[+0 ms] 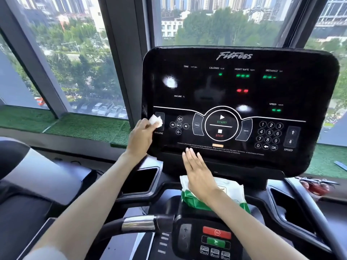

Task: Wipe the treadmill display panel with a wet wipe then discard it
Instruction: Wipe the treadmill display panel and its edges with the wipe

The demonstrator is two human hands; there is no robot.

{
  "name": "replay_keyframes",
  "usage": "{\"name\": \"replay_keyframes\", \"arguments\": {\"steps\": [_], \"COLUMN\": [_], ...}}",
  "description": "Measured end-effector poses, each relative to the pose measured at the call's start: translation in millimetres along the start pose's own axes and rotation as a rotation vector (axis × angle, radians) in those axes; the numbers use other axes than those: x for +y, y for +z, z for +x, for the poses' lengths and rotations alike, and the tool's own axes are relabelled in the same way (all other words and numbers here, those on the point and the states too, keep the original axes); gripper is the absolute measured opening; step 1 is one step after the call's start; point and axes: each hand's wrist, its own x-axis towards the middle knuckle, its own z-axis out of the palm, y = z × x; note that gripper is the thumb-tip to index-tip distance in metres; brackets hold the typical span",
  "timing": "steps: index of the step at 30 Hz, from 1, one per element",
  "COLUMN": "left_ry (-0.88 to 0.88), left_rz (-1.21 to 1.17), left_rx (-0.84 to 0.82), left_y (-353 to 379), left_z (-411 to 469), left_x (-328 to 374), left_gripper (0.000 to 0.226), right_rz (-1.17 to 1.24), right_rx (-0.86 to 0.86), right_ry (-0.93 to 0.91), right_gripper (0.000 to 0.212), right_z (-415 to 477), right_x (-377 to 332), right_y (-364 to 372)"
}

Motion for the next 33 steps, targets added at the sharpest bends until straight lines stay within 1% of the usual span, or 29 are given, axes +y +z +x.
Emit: {"name": "replay_keyframes", "arguments": {"steps": [1, 2, 3, 4, 5, 6, 7, 8, 10, 11, 12, 13, 14, 15, 16, 17, 19, 20, 21, 23, 24, 25, 26, 28, 29, 30, 31, 33], "left_ry": [-0.057, -0.064, 0.018, 0.154, 0.282, 0.296, 0.205, 0.059, -0.190, -0.224, -0.168, -0.044, 0.121, 0.265, 0.275, 0.174, -0.157, -0.237, -0.214, -0.014, 0.048, 0.041, -0.040, -0.261, -0.372, -0.384, -0.318, -0.067], "left_rz": [-0.007, -0.080, -0.126, -0.107, -0.057, -0.033, -0.079, -0.132, -0.181, -0.175, -0.138, -0.098, -0.051, 0.007, 0.020, -0.019, -0.145, -0.205, -0.217, -0.183, -0.181, -0.190, -0.217, -0.272, -0.292, -0.299, -0.281, -0.261], "left_rx": [0.049, -0.001, -0.076, -0.178, -0.236, -0.238, -0.206, -0.130, 0.081, 0.104, 0.051, -0.014, -0.101, -0.139, -0.142, -0.116, 0.081, 0.132, 0.131, -0.003, -0.080, -0.115, -0.055, 0.190, 0.259, 0.268, 0.215, 0.021], "left_y": [1.4, 3.1, 6.7, 7.9, 5.0, 5.0, 2.8, -1.9, -2.5, -1.9, -0.6, 2.4, 5.0, 4.0, 0.9, -1.8, -7.8, -6.2, -3.2, 9.0, 10.1, 8.0, 6.6, 4.0, 2.9, 4.6, 7.5, 14.6], "left_z": [-1.0, -6.2, -13.9, -20.1, -23.9, -22.5, -15.0, -4.9, 10.1, 12.5, 13.0, 9.6, 4.0, 3.4, 8.7, 16.8, 30.5, 32.6, 31.9, 24.3, 21.8, 23.6, 28.8, 37.0, 37.9, 37.8, 36.9, 29.1], "left_x": [-0.5, 5.4, 10.6, 15.7, 20.5, 17.0, 12.9, 11.4, 10.1, 14.3, 21.2, 27.6, 30.8, 28.3, 23.2, 17.3, 16.1, 21.9, 33.9, 53.2, 54.2, 51.9, 47.7, 37.5, 39.3, 46.2, 56.6, 69.5], "left_gripper": [0.026, 0.020, 0.015, 0.014, 0.020, 0.024, 0.024, 0.024, 0.029, 0.031, 0.031, 0.029, 0.028, 0.028, 0.028, 0.025, 0.028, 0.029, 0.029, 0.029, 0.030, 0.031, 0.030, 0.030, 0.034, 0.038, 0.039, 0.034], "right_rz": [-0.015, -0.024, -0.029, -0.027, -0.018, -0.006, 0.009, 0.025, 0.042, 0.022, 0.000, -0.013, -0.019, -0.025, -0.019, -0.002, 0.023, 0.028, 0.034, 0.039, 0.027, 0.025, 0.019, 0.042, 0.069, 0.099, 0.133, 0.173], "right_rx": [-0.015, -0.033, -0.050, -0.057, -0.057, -0.060, -0.061, -0.056, -0.066, -0.071, -0.060, -0.046, -0.035, -0.047, -0.064, -0.063, -0.031, 0.005, 0.004, -0.015, -0.020, -0.013, -0.006, 0.001, 0.023, 0.045, 0.072, 0.137], "right_ry": [0.000, 0.000, 0.001, 0.001, 0.002, 0.002, 0.002, 0.006, 0.001, -0.016, -0.041, -0.059, -0.063, -0.059, -0.049, -0.040, -0.056, -0.075, -0.086, -0.092, -0.098, -0.102, -0.107, -0.072, -0.034, 0.012, 0.062, 0.163], "right_gripper": [0.086, 0.088, 0.089, 0.090, 0.091, 0.092, 0.092, 0.093, 0.094, 0.093, 0.090, 0.086, 0.085, 0.085, 0.085, 0.086, 0.084, 0.083, 0.081, 0.081, 0.081, 0.082, 0.083, 0.084, 0.087, 0.090, 0.092, 0.093], "right_z": [0.1, 0.1, -0.1, 0.1, 0.3, 0.4, 0.8, 1.0, 0.6, 0.0, -0.7, -1.1, -0.9, -0.9, -0.8, -0.4, -1.8, -2.1, -2.5, -3.5, -3.6, -3.6, -3.1, -2.2, -2.0, -1.3, -0.5, 2.4], "right_x": [-0.4, -0.7, -1.0, -1.1, -0.8, -0.3, 0.4, 1.3, 2.3, 2.3, 2.6, 3.4, 4.7, 5.8, 6.5, 6.8, 6.0, 5.9, 6.0, 7.2, 8.3, 9.0, 9.3, 10.0, 11.0, 13.0, 16.5, 26.4], "right_y": [-0.9, -0.6, 0.0, 0.9, 1.6, 2.4, 3.2, 3.8, 0.5, -0.1, 0.5, 1.7, 2.5, 3.2, 4.0, 4.4, 4.2, 5.2, 5.0, 3.0, 2.5, 2.7, 3.4, 4.8, 3.2, 0.6, -3.2, -12.1]}}
